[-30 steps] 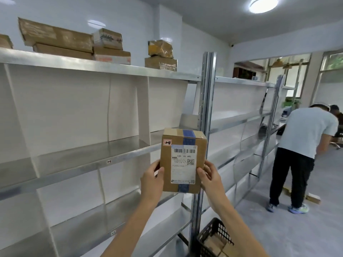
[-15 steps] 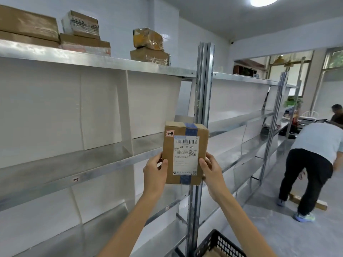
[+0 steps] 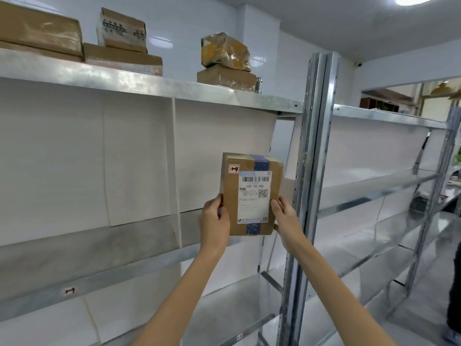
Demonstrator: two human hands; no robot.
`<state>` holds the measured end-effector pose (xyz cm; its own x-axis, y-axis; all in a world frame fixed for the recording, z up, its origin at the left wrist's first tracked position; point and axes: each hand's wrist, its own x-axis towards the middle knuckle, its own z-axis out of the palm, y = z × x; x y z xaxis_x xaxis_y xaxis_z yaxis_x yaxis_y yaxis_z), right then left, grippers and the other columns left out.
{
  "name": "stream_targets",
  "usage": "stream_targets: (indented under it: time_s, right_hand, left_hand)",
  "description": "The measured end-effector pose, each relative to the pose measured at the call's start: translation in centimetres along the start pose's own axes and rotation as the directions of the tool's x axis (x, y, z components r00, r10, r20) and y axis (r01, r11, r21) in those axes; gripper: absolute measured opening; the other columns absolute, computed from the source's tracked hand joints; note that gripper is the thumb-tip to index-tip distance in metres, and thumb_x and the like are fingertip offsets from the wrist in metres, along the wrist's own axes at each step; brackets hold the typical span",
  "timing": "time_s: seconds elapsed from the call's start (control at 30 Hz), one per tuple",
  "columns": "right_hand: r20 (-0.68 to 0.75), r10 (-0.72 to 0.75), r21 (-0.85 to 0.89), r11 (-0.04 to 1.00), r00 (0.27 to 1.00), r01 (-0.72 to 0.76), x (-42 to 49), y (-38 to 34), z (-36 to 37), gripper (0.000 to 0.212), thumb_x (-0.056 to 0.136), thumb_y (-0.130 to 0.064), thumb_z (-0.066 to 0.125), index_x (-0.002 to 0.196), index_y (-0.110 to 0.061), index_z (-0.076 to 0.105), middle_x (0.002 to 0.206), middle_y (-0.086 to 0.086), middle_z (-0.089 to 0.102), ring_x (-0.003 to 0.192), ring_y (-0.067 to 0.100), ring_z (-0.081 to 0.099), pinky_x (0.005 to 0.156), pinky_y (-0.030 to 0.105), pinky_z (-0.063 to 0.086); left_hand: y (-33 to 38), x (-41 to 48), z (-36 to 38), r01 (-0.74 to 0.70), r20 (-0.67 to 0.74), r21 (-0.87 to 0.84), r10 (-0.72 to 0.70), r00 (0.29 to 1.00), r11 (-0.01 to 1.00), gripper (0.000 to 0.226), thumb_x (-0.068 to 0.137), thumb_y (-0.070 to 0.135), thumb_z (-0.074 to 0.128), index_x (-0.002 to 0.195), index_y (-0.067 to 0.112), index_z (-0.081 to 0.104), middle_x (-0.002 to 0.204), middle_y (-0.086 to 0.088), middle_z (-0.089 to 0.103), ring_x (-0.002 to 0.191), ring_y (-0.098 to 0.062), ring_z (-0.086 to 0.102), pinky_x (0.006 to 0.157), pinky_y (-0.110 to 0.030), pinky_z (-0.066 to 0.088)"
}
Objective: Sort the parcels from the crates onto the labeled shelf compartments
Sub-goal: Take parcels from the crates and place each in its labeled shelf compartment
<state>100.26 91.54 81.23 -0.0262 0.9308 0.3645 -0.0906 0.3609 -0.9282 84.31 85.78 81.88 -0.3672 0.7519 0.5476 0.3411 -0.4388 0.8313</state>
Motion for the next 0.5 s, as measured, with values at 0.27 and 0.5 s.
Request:
stream_targets:
  time_s: [0.27,0.5]
  right_hand:
    - [0.173,0.037,0.065,0.997,0.984,-0.049,5.9,5.1,2.5,0.029,0.101,-0.027,0.040,0.130,-0.028,0.039,0.119,-0.008,0.060,0.107,0.005,0.058,0.079,0.029,0.052]
    - [0.340,0.000,0.018,1.000,0.941,-0.007,9.0,7.9,3.9,0.039,0.097,-0.038,0.044,0.134,-0.028,0.039,0.125,-0.010,0.060,0.113,0.014,0.057,0.086,0.039,0.056]
  left_hand:
    - [-4.9,3.1,2.5,0.070,-0.074,0.172,-0.058,0.996,0.983,0.048,0.096,0.004,0.041,0.142,0.017,0.033,0.129,-0.001,0.038,0.115,-0.009,0.042,0.087,-0.010,0.039]
    - [-6.8,4.0,2.1,0.114,-0.199,0.379,-0.039,0.979,0.918,0.048,0.094,0.017,0.051,0.140,0.018,0.036,0.128,-0.004,0.046,0.118,-0.016,0.047,0.087,-0.014,0.035]
